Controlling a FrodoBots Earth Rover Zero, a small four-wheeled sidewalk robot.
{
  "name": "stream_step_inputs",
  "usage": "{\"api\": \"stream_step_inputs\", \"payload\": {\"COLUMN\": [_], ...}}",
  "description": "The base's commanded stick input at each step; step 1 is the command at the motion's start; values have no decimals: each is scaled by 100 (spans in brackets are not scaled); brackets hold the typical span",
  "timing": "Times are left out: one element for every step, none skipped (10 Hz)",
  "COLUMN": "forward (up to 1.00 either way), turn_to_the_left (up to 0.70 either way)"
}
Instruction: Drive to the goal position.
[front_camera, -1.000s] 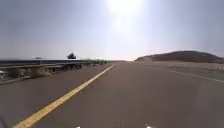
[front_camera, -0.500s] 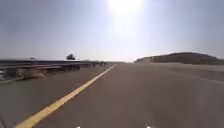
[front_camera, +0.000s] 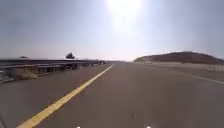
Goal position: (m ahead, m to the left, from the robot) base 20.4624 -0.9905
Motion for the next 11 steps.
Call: {"api": "stream_step_inputs", "payload": {"forward": [70,70,70,70,70,70,70,70,70,70,70], "turn_to_the_left": [0,0,0,0,0,0,0,0,0,0,0]}}
